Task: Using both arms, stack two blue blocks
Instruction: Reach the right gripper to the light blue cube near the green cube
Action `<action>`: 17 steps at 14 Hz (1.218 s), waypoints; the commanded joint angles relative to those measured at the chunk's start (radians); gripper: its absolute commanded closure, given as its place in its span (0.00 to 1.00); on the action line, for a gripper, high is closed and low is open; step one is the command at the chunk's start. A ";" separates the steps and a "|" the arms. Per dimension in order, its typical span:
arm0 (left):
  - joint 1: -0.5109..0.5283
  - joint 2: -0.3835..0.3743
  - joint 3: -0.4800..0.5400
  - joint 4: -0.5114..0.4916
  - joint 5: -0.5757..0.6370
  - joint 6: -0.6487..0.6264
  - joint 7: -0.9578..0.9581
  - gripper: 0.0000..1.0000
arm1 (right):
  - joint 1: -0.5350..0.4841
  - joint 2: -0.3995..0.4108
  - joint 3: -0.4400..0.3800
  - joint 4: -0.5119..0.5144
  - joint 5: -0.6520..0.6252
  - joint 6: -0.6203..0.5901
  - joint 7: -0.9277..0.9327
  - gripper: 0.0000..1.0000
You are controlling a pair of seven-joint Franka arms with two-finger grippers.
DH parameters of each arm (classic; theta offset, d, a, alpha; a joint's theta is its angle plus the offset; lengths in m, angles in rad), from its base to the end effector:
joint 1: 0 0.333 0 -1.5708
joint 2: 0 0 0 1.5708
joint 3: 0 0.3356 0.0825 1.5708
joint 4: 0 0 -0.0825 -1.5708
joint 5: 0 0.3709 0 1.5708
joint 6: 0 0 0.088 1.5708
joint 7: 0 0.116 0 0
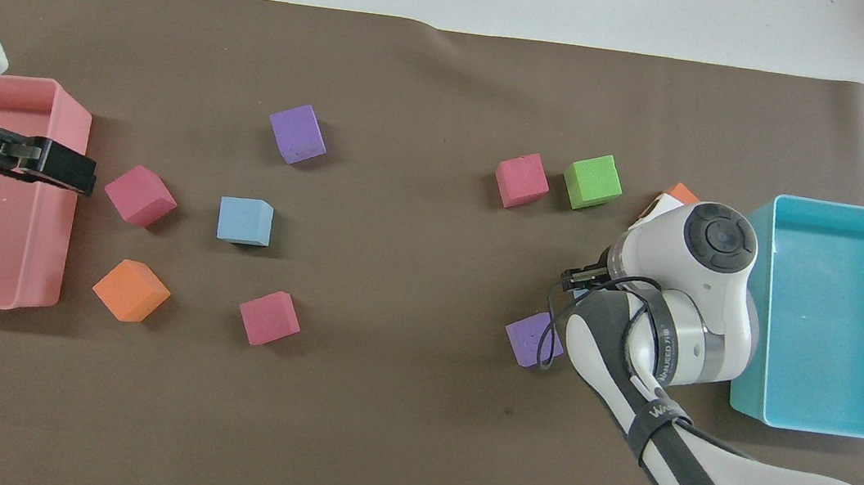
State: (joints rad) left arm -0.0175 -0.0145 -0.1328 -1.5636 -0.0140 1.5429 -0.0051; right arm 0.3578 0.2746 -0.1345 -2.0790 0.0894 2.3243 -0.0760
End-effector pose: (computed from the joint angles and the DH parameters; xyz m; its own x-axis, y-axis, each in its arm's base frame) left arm 0.5276 -0.0822 0.6437 0.9894 -0.1450 -0.0064 -0.1450 -0.9894 0.0120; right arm 0.5609 0.1318 0.3134 0.9705 0.2397 -0.0245 0.2390 -0.9706 -0.0291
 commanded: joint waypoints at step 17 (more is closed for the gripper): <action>0.018 -0.013 0.002 0.002 -0.003 0.017 0.010 0.00 | 0.124 -0.033 0.006 0.291 0.000 -0.287 0.247 1.00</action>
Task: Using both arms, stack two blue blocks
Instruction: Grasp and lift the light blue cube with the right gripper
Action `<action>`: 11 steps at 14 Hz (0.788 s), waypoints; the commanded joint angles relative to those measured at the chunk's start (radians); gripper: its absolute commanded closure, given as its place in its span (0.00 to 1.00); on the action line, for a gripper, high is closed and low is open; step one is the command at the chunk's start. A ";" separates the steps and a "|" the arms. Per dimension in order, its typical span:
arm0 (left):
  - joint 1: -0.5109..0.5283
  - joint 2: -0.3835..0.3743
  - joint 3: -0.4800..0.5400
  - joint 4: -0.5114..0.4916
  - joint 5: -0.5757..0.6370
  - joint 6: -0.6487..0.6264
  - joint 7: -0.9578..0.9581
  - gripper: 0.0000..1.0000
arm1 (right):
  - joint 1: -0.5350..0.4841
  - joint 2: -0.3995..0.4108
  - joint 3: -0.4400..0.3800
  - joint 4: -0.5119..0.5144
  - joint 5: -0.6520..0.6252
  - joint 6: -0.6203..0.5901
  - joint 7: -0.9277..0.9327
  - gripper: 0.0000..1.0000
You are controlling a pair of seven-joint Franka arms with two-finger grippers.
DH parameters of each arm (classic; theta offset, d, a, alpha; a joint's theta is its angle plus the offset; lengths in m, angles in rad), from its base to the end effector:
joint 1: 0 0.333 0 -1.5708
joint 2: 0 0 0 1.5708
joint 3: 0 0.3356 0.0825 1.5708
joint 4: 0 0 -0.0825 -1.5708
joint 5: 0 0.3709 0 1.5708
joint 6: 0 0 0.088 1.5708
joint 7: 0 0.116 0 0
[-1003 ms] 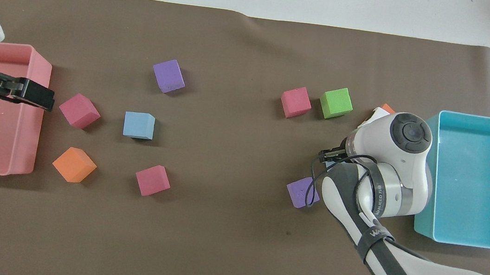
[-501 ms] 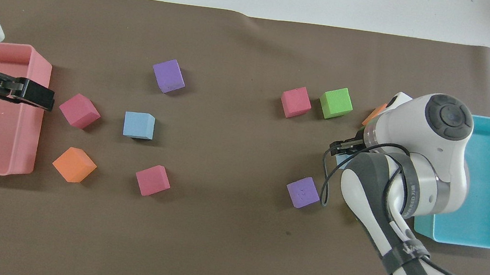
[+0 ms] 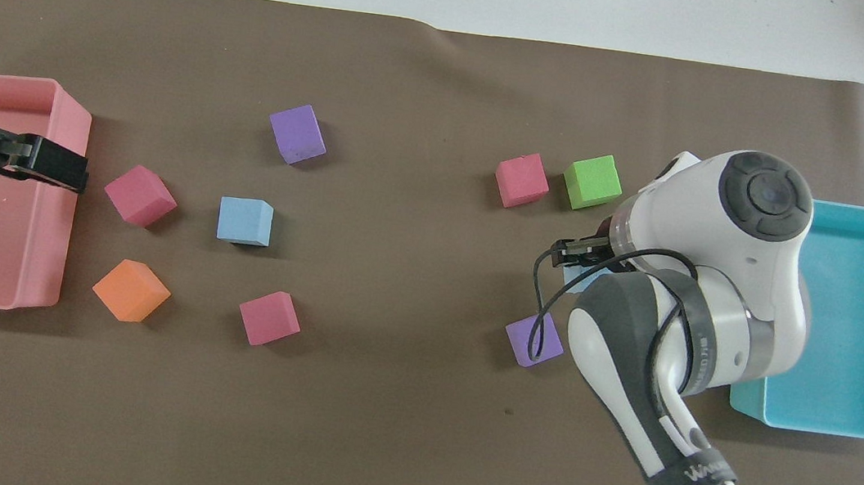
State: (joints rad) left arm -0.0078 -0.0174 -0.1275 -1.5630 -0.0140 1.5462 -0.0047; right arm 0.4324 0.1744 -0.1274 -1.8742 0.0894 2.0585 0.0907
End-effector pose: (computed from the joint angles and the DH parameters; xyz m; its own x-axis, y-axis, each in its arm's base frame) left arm 0.5283 -0.0743 0.6458 0.9914 -0.1306 0.0004 -0.1305 -0.9914 0.0118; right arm 0.5657 0.1874 0.4377 0.9848 0.1738 0.0053 0.1739 -0.9831 -0.0581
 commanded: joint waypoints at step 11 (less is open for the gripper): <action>-0.008 -0.026 -0.018 -0.014 -0.004 -0.008 0.009 0.00 | 0.264 0.313 0.000 0.231 0.013 0.098 0.434 1.00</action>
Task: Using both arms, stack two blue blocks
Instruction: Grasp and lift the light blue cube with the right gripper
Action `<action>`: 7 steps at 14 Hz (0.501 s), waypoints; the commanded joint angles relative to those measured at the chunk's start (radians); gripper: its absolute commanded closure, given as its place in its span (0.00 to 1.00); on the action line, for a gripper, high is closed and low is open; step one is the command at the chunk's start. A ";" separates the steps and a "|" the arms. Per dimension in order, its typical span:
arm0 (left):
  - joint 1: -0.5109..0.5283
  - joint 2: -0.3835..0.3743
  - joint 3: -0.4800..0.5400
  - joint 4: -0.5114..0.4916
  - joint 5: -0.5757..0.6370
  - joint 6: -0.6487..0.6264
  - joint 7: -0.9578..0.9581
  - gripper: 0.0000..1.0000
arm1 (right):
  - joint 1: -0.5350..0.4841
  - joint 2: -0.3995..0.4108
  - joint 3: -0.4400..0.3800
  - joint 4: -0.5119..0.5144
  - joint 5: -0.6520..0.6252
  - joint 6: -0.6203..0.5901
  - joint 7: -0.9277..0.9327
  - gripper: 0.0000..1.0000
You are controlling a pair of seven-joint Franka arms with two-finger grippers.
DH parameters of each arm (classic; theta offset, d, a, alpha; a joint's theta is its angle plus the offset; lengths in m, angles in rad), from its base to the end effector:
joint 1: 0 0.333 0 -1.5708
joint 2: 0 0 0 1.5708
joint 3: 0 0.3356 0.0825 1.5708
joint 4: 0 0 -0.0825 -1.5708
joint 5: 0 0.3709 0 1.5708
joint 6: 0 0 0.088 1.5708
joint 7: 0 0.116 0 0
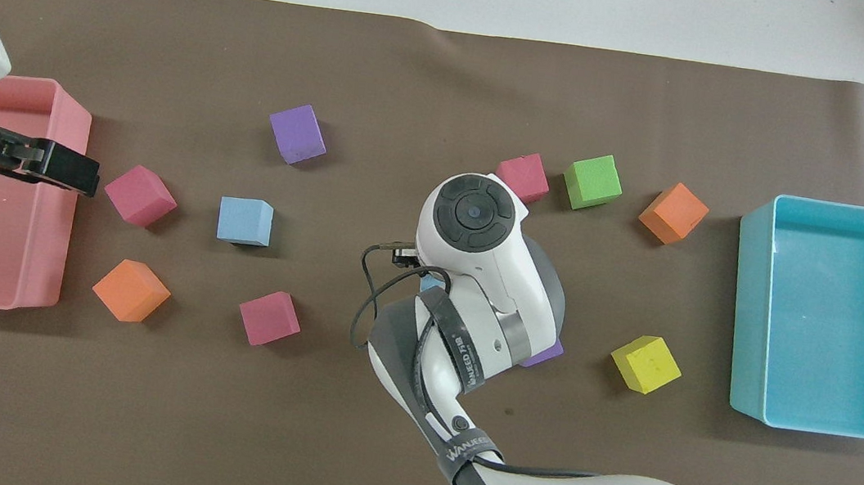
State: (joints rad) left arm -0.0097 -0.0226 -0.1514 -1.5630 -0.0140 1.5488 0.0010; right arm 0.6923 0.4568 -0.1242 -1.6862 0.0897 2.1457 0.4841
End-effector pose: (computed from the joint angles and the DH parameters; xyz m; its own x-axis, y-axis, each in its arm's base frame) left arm 0.5248 -0.0880 0.6487 0.9868 -0.1617 0.0082 -0.1618 -0.9868 0.0106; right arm 0.5546 0.3705 0.3525 0.9988 0.0483 -0.0039 0.0482 -0.9986 -0.0216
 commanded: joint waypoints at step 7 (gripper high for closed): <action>-0.030 -0.028 0.006 -0.025 -0.012 -0.009 0.016 0.00 | 0.042 0.065 0.000 0.048 0.018 0.088 0.090 1.00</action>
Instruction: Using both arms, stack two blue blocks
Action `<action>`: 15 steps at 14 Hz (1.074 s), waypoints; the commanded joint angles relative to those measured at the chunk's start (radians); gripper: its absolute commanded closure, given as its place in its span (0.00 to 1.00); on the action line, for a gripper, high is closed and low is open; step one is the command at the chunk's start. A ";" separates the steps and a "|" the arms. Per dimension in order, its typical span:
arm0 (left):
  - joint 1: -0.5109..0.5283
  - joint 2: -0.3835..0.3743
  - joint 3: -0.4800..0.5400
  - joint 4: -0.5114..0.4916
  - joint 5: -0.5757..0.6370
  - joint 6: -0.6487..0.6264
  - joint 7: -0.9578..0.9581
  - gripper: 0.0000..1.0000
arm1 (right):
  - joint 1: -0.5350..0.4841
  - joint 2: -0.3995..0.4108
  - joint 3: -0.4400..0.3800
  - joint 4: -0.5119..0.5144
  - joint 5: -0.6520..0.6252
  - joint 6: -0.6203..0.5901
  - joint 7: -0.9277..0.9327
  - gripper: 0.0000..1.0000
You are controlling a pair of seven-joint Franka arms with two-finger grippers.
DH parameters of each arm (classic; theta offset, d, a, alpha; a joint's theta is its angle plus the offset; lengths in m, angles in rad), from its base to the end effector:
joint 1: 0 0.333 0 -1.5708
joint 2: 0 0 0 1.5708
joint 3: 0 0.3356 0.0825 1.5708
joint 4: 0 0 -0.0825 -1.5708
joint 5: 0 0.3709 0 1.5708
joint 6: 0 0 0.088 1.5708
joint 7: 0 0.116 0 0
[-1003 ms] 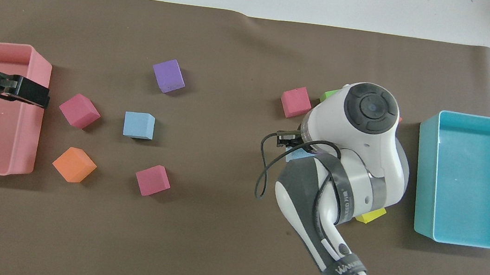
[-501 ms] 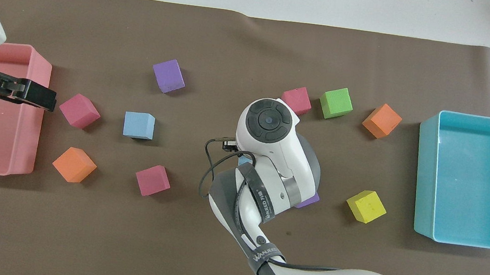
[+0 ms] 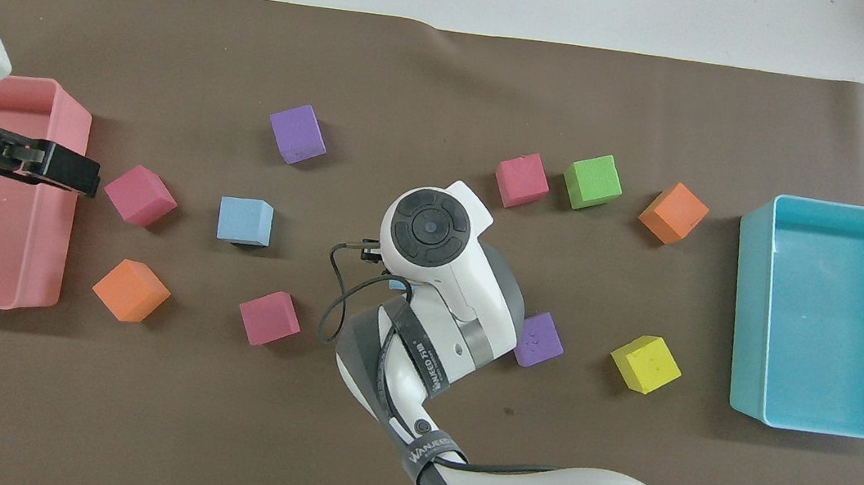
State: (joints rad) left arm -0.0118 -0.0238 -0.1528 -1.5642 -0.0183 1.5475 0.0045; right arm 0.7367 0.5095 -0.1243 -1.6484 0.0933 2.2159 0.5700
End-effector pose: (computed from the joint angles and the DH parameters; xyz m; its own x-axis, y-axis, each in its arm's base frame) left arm 0.5239 -0.0903 0.6487 0.9856 -0.1687 0.0069 -0.1688 -0.9855 0.0146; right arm 0.5517 0.4058 0.3404 0.9991 0.0051 0.0431 0.0072 -0.9988 -0.0483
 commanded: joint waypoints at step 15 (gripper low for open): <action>-0.114 -0.007 0.006 -0.149 -0.015 0.196 -0.032 0.00 | -0.003 0.029 0.000 -0.019 0.019 0.030 -0.010 1.00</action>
State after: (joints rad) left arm -0.0995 -0.0166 -0.1606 -1.6389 -0.0247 1.6777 -0.0037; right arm 0.7363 0.5396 -0.1267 -1.6575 0.0957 2.2290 0.5288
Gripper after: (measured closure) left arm 0.000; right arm 0.441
